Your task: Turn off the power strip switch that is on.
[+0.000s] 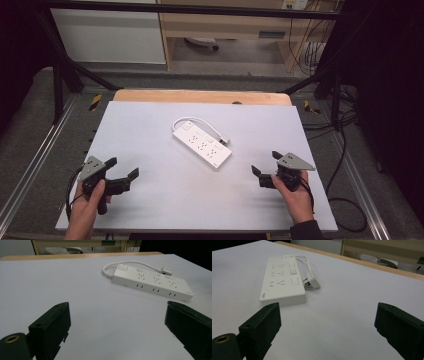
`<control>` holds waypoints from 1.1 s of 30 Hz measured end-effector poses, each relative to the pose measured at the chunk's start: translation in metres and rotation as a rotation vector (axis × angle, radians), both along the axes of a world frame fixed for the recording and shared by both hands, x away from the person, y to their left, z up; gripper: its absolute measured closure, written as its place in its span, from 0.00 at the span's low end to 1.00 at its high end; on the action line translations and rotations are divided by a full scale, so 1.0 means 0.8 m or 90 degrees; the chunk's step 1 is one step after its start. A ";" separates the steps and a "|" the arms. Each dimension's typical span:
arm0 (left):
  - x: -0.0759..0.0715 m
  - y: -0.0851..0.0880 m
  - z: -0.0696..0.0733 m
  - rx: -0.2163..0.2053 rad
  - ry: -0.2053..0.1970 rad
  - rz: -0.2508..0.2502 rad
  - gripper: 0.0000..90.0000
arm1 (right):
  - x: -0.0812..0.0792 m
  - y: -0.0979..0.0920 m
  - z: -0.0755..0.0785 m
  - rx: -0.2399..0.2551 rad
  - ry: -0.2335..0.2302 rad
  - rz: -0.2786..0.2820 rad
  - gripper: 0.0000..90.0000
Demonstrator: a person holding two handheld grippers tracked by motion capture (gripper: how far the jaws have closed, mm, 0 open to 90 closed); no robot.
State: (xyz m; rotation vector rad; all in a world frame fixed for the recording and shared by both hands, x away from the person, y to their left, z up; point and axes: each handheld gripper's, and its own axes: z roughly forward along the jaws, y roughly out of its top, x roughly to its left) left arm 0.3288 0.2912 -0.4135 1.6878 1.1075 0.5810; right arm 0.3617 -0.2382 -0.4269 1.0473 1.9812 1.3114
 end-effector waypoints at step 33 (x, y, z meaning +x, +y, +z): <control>-0.002 0.000 0.000 0.008 -0.003 -0.001 0.07 | 0.011 0.047 0.047 -0.002 -0.014 0.056 0.05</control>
